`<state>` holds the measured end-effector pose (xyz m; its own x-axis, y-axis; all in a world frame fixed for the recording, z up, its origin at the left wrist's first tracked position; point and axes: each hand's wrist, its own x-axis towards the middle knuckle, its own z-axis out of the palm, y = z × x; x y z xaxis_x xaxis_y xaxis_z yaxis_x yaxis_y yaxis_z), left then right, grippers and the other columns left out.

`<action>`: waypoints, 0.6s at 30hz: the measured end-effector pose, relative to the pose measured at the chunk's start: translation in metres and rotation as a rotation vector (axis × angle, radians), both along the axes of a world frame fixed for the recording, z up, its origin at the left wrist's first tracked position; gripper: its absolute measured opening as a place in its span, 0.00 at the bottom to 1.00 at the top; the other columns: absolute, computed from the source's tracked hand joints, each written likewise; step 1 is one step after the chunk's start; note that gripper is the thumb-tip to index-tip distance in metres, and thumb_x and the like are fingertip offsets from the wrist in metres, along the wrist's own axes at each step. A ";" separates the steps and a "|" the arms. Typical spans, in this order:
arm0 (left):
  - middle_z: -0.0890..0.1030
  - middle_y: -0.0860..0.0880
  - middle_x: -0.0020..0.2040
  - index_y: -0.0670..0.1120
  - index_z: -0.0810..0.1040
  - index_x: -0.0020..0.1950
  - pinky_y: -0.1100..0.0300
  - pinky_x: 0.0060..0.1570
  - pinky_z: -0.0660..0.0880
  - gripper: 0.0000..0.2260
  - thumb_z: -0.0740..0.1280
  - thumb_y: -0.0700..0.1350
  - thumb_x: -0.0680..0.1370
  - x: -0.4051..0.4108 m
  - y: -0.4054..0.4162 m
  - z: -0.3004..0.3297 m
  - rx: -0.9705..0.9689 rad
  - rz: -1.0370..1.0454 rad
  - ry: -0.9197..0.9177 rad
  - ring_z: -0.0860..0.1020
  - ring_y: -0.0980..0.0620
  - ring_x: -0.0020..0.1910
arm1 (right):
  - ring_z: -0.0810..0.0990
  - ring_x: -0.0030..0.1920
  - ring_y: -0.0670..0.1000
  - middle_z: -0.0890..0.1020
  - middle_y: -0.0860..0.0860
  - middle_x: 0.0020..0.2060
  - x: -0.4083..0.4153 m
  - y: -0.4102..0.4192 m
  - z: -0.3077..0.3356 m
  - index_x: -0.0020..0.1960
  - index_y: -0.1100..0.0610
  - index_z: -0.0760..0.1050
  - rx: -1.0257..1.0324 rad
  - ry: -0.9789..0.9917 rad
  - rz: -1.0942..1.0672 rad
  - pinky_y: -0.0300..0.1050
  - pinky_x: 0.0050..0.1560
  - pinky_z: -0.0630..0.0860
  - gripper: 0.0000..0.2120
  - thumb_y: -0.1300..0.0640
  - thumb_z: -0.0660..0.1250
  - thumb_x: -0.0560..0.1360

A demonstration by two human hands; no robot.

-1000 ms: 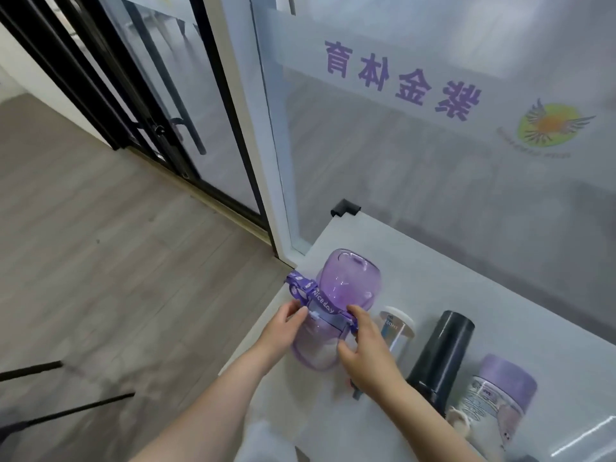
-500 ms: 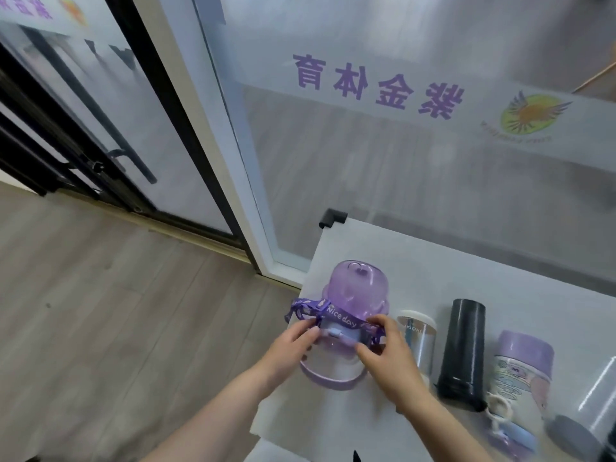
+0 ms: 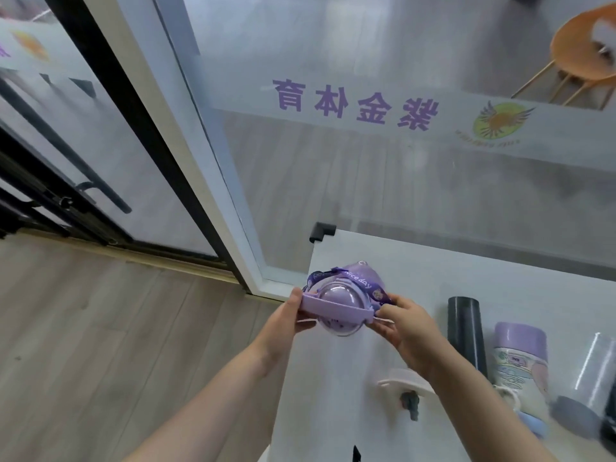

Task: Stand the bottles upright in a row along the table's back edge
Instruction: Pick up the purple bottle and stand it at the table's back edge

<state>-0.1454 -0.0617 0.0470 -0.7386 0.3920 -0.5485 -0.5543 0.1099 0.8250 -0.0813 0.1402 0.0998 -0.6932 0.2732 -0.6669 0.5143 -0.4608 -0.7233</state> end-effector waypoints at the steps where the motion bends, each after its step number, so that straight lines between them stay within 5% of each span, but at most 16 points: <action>1: 0.82 0.42 0.57 0.46 0.79 0.61 0.61 0.53 0.76 0.23 0.49 0.56 0.82 -0.005 0.001 0.001 -0.011 0.007 0.017 0.80 0.47 0.57 | 0.82 0.42 0.55 0.83 0.59 0.44 -0.002 0.002 0.001 0.55 0.67 0.76 -0.039 0.016 -0.015 0.42 0.41 0.83 0.12 0.74 0.58 0.76; 4: 0.81 0.44 0.52 0.46 0.79 0.59 0.61 0.52 0.76 0.21 0.50 0.55 0.83 -0.012 0.010 0.007 0.001 -0.031 0.073 0.79 0.49 0.51 | 0.81 0.45 0.55 0.83 0.58 0.44 -0.005 0.005 0.004 0.51 0.66 0.78 -0.098 0.041 -0.052 0.41 0.42 0.82 0.13 0.75 0.58 0.75; 7: 0.79 0.50 0.42 0.43 0.79 0.49 0.63 0.51 0.75 0.21 0.53 0.56 0.82 -0.017 0.023 0.016 0.019 -0.039 0.169 0.76 0.54 0.44 | 0.81 0.47 0.54 0.82 0.61 0.49 -0.004 0.006 0.002 0.59 0.68 0.76 -0.158 0.057 -0.148 0.41 0.44 0.82 0.15 0.75 0.59 0.75; 10: 0.76 0.48 0.51 0.46 0.80 0.48 0.57 0.56 0.76 0.24 0.55 0.63 0.79 -0.028 0.038 0.016 -0.025 -0.009 0.260 0.80 0.53 0.49 | 0.82 0.50 0.55 0.80 0.63 0.55 -0.003 0.009 -0.006 0.73 0.60 0.63 -0.145 0.089 -0.278 0.44 0.50 0.81 0.27 0.73 0.61 0.76; 13: 0.74 0.48 0.55 0.56 0.78 0.49 0.48 0.63 0.73 0.22 0.55 0.70 0.75 -0.035 0.053 0.015 -0.042 -0.058 0.247 0.77 0.50 0.55 | 0.81 0.53 0.50 0.77 0.56 0.61 -0.002 0.008 -0.014 0.75 0.46 0.55 0.253 0.070 -0.075 0.42 0.52 0.76 0.36 0.68 0.67 0.75; 15: 0.79 0.50 0.51 0.56 0.77 0.52 0.47 0.63 0.73 0.23 0.56 0.72 0.73 -0.034 0.063 0.020 0.020 -0.082 0.209 0.77 0.53 0.51 | 0.80 0.51 0.46 0.74 0.49 0.65 -0.004 0.007 -0.021 0.71 0.44 0.59 0.521 0.043 0.129 0.39 0.46 0.74 0.33 0.65 0.68 0.74; 18: 0.80 0.53 0.59 0.57 0.75 0.61 0.47 0.67 0.70 0.30 0.57 0.74 0.69 -0.033 0.074 0.015 0.032 -0.114 0.168 0.76 0.54 0.61 | 0.75 0.57 0.50 0.71 0.48 0.63 -0.009 0.011 -0.031 0.69 0.46 0.60 0.717 0.031 0.250 0.40 0.51 0.72 0.31 0.57 0.73 0.72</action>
